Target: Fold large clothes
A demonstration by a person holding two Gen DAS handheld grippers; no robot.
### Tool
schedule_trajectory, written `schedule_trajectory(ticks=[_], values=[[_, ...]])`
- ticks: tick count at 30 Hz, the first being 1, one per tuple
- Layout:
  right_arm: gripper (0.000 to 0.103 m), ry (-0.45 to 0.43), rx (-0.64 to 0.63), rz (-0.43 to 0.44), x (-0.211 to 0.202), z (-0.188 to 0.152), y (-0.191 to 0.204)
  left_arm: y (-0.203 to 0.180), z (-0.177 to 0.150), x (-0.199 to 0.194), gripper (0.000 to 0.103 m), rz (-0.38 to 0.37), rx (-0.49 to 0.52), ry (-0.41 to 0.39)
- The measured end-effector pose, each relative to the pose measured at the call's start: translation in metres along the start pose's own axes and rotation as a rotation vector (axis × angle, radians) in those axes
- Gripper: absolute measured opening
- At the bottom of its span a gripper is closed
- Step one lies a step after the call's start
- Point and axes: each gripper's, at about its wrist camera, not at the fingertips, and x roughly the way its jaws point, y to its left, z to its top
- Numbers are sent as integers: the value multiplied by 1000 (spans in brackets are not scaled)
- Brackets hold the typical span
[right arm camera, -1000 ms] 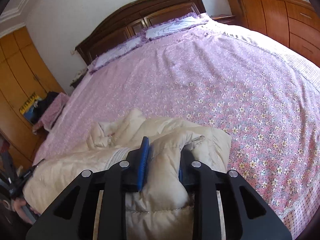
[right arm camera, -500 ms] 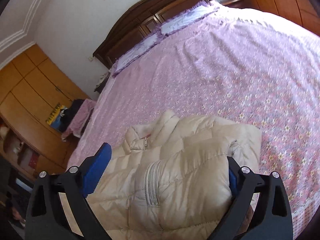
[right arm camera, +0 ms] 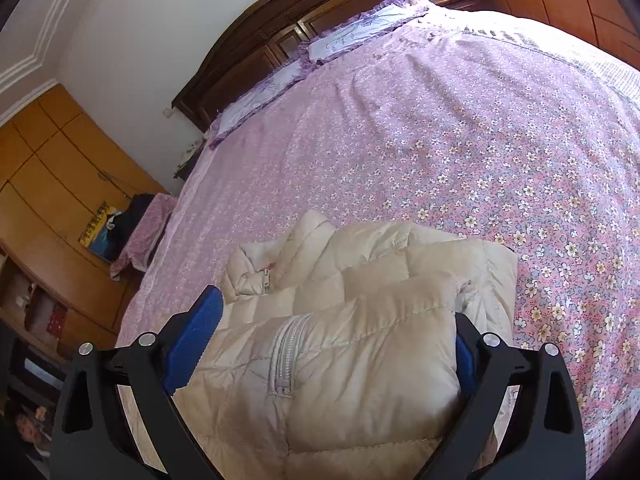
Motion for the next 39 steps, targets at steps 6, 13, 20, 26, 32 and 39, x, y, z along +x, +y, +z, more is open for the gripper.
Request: schedule_trajectory(ticks=[6,13,20,26,32,39], values=[[93,65,-24,11,-8,3,-1,-1,-2,-5,21,-9,-56,-74],[92,230,-19,192,-38,38,-20,0,19,-26,9,-163,-284,-132],[97,182,37,196,-71,9,-69,-5,12,-18,9,-142,-328,-152],[87,181,122,372,-73,-37,-81,8,6,-14,9,-120,-363,-119],[58,221,72,351,-57,-46,-59,5,12,-13,9,-83,-310,-102],[39,160,139,440,-51,-11,-57,-2,57,5,11,-70,-282,-60]])
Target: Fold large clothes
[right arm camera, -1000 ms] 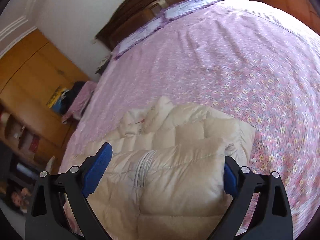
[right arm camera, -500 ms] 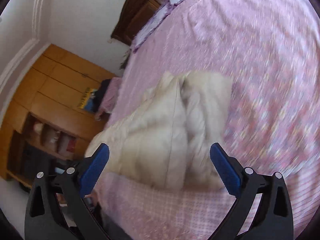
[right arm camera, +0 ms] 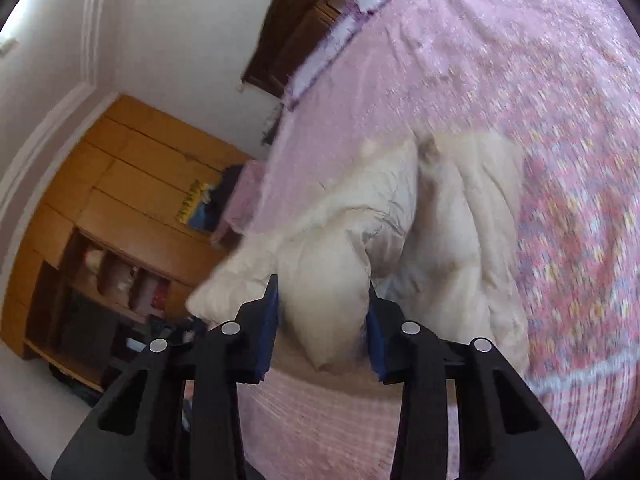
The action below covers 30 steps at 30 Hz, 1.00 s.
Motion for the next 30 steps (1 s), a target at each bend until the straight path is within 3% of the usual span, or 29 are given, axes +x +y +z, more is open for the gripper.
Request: schedule_trajectory(ticks=[4,5,6,7,8,9,12,14,18,20,23,25,30], values=[[39,-150,38,38,-3,45,8,-22,48,25,21,56,54,12],[47,-218,60,10,-4,56,8,-26,60,31,28,87,46,15],[70,-281,72,-33,-3,65,8,-28,68,32,33,108,41,11],[81,-349,63,-111,-5,72,12,-33,75,32,38,123,48,-3],[82,-389,22,-189,-3,76,20,-37,78,29,42,118,74,-15],[82,-407,-56,-279,1,77,34,-48,77,23,44,114,162,-31],[82,-384,-284,-455,29,61,69,-63,57,11,46,195,329,-95],[81,-371,-452,-622,53,37,86,-64,43,14,45,241,351,-114],[68,-320,-746,-887,119,-8,101,-65,19,49,46,341,416,-84],[66,-277,-746,-934,142,-12,89,-67,10,75,46,407,486,-56],[66,-187,-648,-977,158,-2,54,-59,-6,113,46,537,595,-37],[72,-162,-575,-991,162,0,31,-54,-12,123,46,528,606,-26],[83,-227,-522,-961,149,-8,0,-27,-19,136,46,526,572,-38]])
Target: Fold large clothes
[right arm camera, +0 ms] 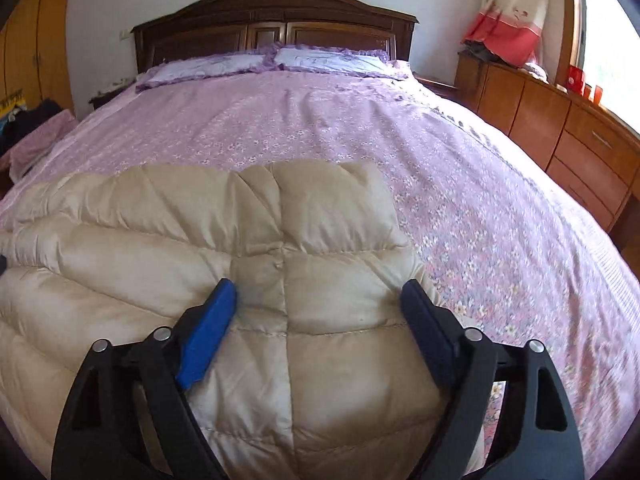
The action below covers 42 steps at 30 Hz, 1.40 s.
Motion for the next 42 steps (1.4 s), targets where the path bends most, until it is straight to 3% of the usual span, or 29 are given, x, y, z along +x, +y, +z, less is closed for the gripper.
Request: schedule_trajectory(ticks=[9,14,23,35,39,42], values=[[90,8,28,24,12,-1,-1,-1,-8,19,47,8,25,14],[94,38,39,41,30,-1,-3,12,-12,27,47,-53,-15,20],[95,71,1,1,34,-2,6,8,-18,36,47,-28,6,19],[96,74,-17,-27,48,-11,14,15,-24,45,47,-61,-6,-5],[96,110,-47,-54,49,-5,18,2,-16,44,47,6,48,29],[95,148,-67,-56,41,7,18,-7,-6,37,55,65,99,60]])
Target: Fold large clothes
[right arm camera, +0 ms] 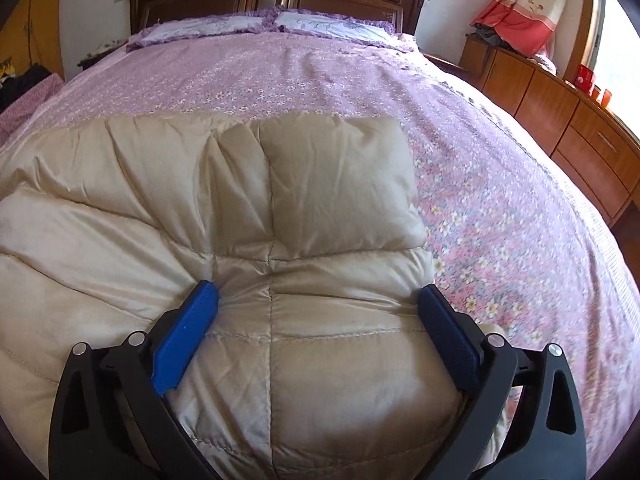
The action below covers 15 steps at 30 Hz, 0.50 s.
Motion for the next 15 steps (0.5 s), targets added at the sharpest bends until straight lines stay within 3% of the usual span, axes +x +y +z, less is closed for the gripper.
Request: schedule_trajectory(ticks=[2,4,8,10,12,13,15], values=[[95,15,52,36,-10,5,-7,-1,4,-12,72,7,1,11],[95,-14,109,116,-26,5,-18,-1,7,-26,81,-37,-5,14],[96,-52,188,195,-58,-2,-41,2,8,-56,83,-66,-4,-26],[97,-67,227,219,-73,-14,-59,12,-2,-75,84,-80,-64,-47],[97,-57,297,240,-81,-32,-81,31,-19,-92,94,-143,-155,-67],[97,-45,355,261,-81,-43,-94,42,-31,-101,99,-218,-203,-76],[97,-9,484,303,-75,-66,-120,62,-54,-109,99,-337,-268,-64]])
